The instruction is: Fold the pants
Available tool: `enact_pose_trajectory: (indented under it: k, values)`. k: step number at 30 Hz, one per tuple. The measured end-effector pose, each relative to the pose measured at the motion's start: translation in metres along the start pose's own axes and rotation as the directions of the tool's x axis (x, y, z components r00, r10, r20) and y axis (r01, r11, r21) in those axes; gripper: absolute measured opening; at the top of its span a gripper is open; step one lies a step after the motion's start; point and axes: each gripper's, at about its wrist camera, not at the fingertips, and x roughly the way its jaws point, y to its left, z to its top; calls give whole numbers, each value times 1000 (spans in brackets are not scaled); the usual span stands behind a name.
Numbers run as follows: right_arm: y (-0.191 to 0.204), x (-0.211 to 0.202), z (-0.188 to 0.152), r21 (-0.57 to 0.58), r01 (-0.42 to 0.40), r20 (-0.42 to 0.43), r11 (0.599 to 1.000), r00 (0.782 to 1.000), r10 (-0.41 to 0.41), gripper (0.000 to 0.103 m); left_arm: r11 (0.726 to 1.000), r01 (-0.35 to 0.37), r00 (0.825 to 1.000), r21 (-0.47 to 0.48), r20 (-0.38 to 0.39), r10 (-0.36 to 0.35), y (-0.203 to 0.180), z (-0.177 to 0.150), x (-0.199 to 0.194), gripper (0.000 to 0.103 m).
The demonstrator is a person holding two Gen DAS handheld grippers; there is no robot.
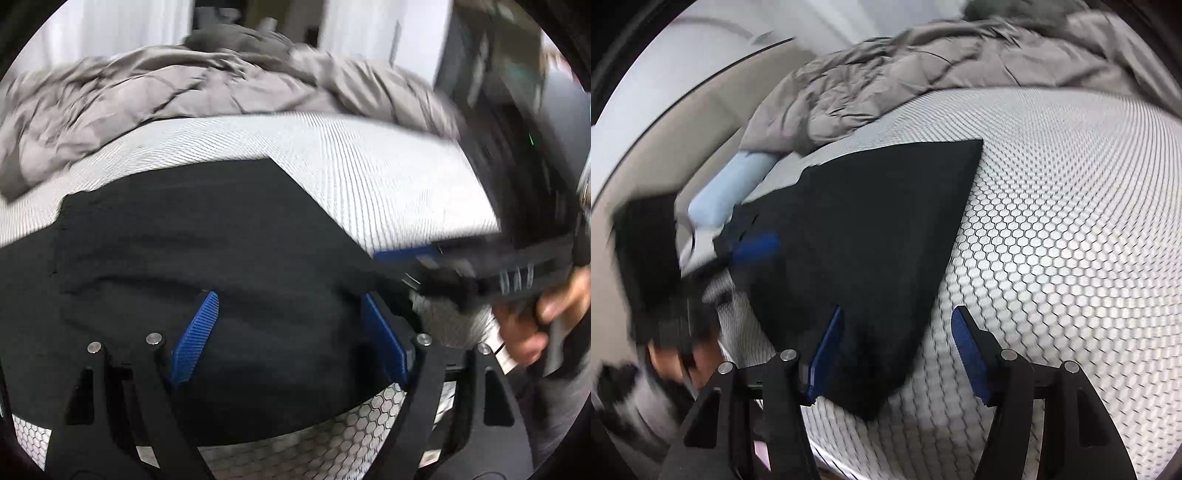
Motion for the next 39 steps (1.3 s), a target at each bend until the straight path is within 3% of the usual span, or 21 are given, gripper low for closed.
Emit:
enact_pose_trajectory:
  k: [3, 4, 7, 11, 14, 19, 23, 25, 27, 28, 31, 34, 35, 36, 39]
  values:
    - [1, 27, 10, 58, -23, -34, 998, 999, 25, 55, 996, -46, 997, 80, -60, 51, -22, -12, 21, 79]
    - [1, 31, 13, 62, -11, -40, 998, 999, 13, 55, 996, -40, 998, 76, -55, 45, -21, -16, 21, 79]
    - [-3, 49, 31, 79, 25, -36, 997, 999, -23, 39, 1000, 17, 997, 8, -76, -17, -14, -15, 23, 79]
    - [-23, 73, 70, 186, -25, 33, 982, 999, 19, 23, 1000, 27, 996, 8, -83, -26, -10, -14, 26, 79]
    - [-41, 88, 97, 262, -50, 30, 964, 999, 44, 21, 999, 35, 996, 5, -86, -34, -6, -14, 23, 79]
    - [-38, 107, 148, 177, 66, 28, 982, 997, -73, 21, 998, 65, 995, 5, -81, -64, 2, -19, 18, 81]
    - [-48, 116, 165, 228, 61, 35, 972, 997, -71, 31, 996, 84, 993, -15, -80, -85, 11, -22, 7, 82]
    - [-50, 106, 163, 252, 43, 46, 967, 997, -57, 36, 995, 87, 994, -46, -69, -90, 19, -19, -1, 82]
    - [-45, 86, 147, 260, 27, 81, 965, 995, -49, 55, 992, 83, 996, -98, -23, -86, 37, -14, -16, 82]
    - [-44, 78, 134, 264, 10, 87, 965, 996, -34, 58, 987, 86, 996, -135, 17, -85, 48, -12, -27, 82]
    - [-45, 52, 86, 303, -63, 68, 951, 997, 44, 58, 959, 82, 992, -273, 116, -52, 91, -10, -55, 82]
    - [-41, 41, 51, 337, -125, 72, 933, 992, 107, 57, 926, 67, 990, -372, 141, -15, 125, -16, -67, 82]
    - [-37, 38, 43, 330, -154, 73, 931, 988, 137, 49, 915, 51, 991, -400, 134, 4, 137, -20, -69, 82]
    - [-34, 37, 41, 314, -155, 68, 936, 988, 141, 31, 909, 37, 992, -415, 128, 18, 147, -19, -67, 82]
    - [-22, 35, 47, 218, -96, 98, 971, 992, 76, 16, 900, -2, 993, -435, 108, 55, 165, -21, -61, 82]
